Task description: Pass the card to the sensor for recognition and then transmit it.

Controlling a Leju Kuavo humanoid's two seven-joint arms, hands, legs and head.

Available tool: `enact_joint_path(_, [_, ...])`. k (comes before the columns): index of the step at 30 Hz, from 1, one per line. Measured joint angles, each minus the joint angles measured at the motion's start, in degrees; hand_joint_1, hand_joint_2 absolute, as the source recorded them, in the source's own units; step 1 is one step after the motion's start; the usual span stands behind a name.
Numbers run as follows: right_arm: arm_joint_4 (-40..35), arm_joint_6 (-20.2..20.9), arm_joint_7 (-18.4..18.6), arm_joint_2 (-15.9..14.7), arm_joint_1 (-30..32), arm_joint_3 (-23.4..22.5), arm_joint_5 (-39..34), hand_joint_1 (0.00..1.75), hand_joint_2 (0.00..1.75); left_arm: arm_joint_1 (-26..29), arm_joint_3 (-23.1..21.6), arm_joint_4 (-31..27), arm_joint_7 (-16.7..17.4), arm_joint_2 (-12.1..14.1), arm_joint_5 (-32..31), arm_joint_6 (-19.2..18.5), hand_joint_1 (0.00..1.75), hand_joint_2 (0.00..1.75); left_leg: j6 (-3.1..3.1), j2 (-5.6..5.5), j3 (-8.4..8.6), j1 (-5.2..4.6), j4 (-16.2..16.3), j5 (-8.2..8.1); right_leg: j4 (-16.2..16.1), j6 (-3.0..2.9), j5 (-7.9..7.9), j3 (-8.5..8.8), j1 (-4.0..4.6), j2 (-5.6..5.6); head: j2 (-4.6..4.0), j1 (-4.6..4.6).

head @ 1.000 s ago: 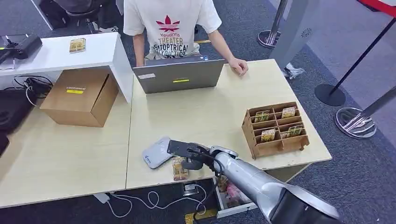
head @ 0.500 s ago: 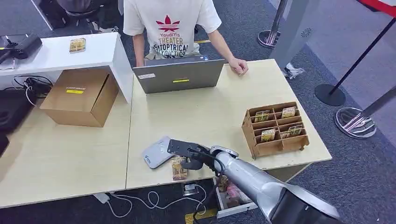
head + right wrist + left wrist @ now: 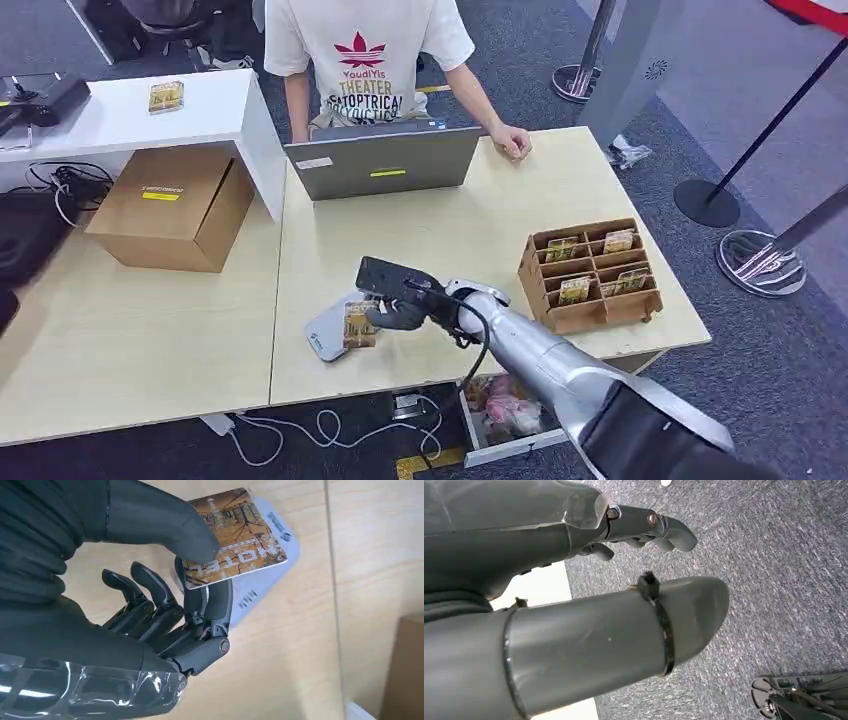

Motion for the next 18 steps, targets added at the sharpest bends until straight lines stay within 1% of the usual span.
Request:
enact_joint_path(3, [-0.81,-0.55,-0.7,-0.26,-0.92,-0.66,-0.57,1.75,1.75,0.01,-0.02,0.0,-0.22,0.02,0.07,0.04,0.0,0.0,0.0,0.0,0.0,0.0,0.0,0.0,0.0,0.0,0.0,0.0,0.0,0.0,0.0,-0.02])
enact_joint_path(9, [-2.61,-3.67,-2.17,-1.27,-2.25,-2.28,-0.85,1.75,1.75,0.01,0.0,0.0,-0.48,0.0,0.02,0.28,0.0,0.0,0.0,0.0,0.0,0.0,0.01,0.0,0.0,0.0,0.0,0.0,0.0,0.0,0.0,0.0])
enact_joint_path(14, [-4.14,-6.65,-2.12,-2.06,-3.97,-4.09,-0.9,1.75,1.75,0.01,0.0,0.0,-0.52,-0.07,-0.02,0.42,0.0,0.0,0.0,0.0,0.0,0.0,0.01,0.0,0.0,0.01,0.02,0.0,0.0,0.0,0.0,0.0])
enact_joint_path(18, [-4.48,-8.88,-0.85,-2.43,-6.0,-5.64,-0.33,1.75,1.75,0.01,0.0,0.0,-0.52,-0.15,0.0,0.5,0.0,0.0,0.0,0.0,0.0,0.0,0.02,0.0,0.0,0.04,0.04,0.0,0.0,0.0,0.0,0.0])
